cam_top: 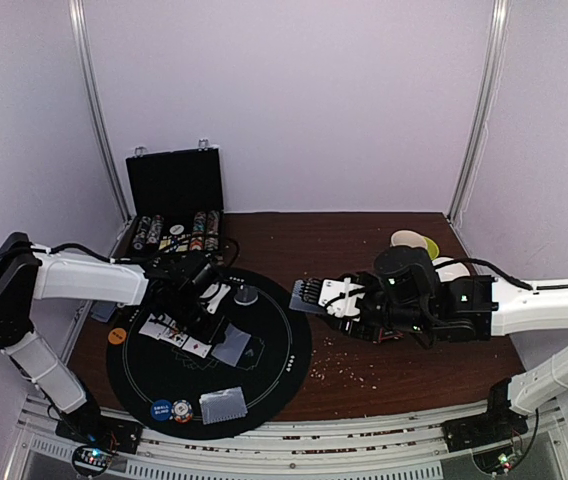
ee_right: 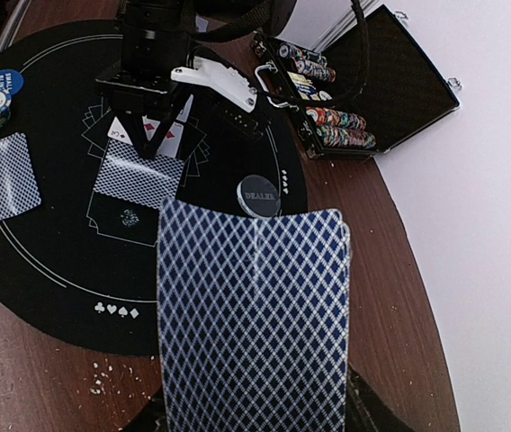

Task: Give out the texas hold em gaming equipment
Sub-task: Adjust the poker card in the community card area.

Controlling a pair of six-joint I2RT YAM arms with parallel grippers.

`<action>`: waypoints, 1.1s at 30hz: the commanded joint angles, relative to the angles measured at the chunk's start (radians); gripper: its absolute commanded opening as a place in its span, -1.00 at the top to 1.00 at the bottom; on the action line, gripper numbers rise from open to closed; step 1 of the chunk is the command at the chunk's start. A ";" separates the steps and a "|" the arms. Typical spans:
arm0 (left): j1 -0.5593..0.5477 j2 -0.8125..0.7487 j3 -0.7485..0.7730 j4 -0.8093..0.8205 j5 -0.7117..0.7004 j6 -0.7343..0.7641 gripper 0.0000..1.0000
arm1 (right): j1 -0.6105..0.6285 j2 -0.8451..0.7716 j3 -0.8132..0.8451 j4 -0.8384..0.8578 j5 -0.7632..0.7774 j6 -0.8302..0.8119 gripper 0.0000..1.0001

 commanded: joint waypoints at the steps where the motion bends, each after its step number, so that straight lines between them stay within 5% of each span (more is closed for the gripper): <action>1: 0.024 -0.019 -0.021 0.020 -0.032 -0.009 1.00 | 0.005 -0.022 -0.005 0.012 0.022 0.002 0.05; 26: 0.026 0.019 -0.015 -0.017 -0.010 -0.011 1.00 | 0.005 -0.028 0.000 0.005 0.026 0.003 0.05; 33: 0.026 0.004 0.034 -0.061 -0.007 0.001 0.41 | 0.005 -0.030 -0.001 0.003 0.026 0.004 0.05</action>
